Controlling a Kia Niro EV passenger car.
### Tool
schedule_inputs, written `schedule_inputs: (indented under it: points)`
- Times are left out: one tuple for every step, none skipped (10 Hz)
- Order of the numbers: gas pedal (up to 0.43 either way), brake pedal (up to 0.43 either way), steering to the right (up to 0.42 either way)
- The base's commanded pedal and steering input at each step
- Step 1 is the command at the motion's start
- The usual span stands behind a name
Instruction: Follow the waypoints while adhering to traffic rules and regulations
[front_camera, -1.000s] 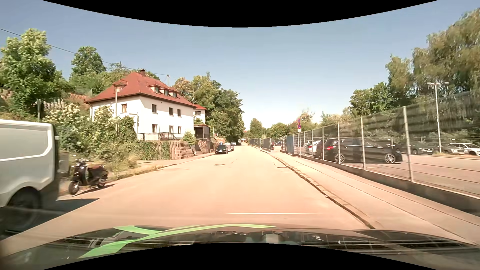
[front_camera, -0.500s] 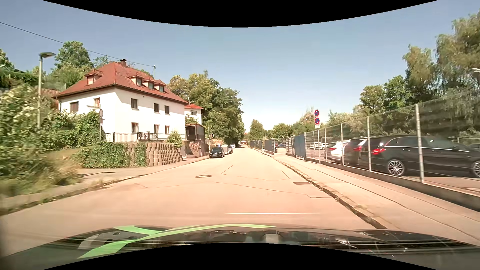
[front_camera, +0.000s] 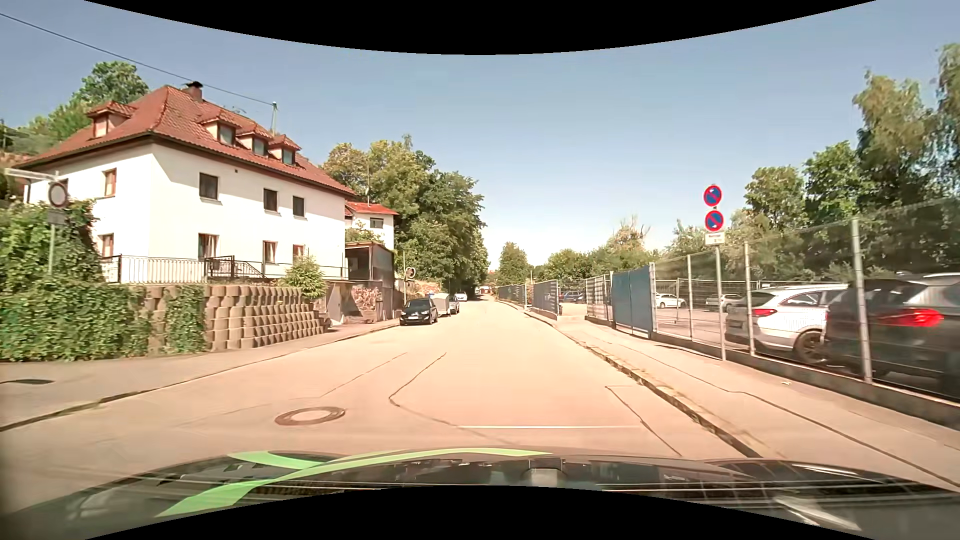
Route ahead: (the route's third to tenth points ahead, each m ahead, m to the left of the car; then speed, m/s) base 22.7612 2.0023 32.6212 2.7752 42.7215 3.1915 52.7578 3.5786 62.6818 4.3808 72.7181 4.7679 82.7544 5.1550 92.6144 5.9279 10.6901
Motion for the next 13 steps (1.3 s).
schedule_inputs:
  points:
    - [0.138,0.0,-0.002]
    - [0.138,0.0,-0.002]
    - [0.138,0.0,-0.002]
    - [0.138,0.0,-0.002]
    - [0.11,0.0,-0.002]
    - [0.047,0.0,-0.002]
    - [0.047,0.0,-0.002]
    - [0.047,0.0,-0.002]
    - [0.047,0.0,-0.002]
    - [0.047,0.0,-0.002]
    - [0.047,0.0,-0.003]
    - [0.047,0.0,-0.003]
    - [0.047,0.0,-0.004]
